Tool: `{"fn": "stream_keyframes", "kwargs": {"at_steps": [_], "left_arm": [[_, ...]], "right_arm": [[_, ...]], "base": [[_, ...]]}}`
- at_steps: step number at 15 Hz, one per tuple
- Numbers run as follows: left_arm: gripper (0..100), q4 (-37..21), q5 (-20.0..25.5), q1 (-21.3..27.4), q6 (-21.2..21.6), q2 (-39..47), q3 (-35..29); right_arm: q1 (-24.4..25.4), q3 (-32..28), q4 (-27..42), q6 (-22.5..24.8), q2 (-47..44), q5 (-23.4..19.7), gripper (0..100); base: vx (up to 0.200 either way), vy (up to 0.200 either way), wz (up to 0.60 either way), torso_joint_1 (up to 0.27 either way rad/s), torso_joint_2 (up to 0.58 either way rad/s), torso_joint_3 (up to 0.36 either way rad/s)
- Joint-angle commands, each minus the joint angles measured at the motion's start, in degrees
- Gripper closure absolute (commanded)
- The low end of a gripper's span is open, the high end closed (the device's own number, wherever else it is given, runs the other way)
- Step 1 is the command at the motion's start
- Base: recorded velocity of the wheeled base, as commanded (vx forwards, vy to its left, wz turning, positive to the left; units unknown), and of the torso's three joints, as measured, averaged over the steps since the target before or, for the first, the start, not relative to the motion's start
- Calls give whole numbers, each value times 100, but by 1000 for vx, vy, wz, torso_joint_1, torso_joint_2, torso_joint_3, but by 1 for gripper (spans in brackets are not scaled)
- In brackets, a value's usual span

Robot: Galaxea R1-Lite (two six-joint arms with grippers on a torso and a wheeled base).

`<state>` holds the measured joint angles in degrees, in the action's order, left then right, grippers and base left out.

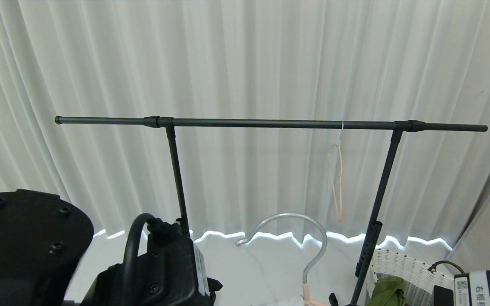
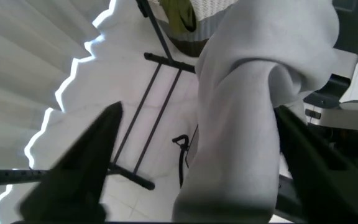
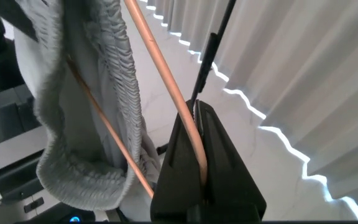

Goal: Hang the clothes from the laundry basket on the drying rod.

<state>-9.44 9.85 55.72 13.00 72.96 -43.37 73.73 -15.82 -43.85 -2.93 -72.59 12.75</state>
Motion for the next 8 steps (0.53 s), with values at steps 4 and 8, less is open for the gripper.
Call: {"fn": "stream_keyframes", "kwargs": {"at_steps": [4, 8], "left_arm": [[100, -6, -1, 9, 1, 8, 48], [100, -6, -18, 26, 1, -1, 48]], "right_arm": [[1, -17, -71, -41, -9, -1, 100], [1, 0, -71, -33, 0, 8, 0]], "base": [[0, 0, 0, 0, 0, 0], [0, 0, 0, 0, 0, 0]]}}
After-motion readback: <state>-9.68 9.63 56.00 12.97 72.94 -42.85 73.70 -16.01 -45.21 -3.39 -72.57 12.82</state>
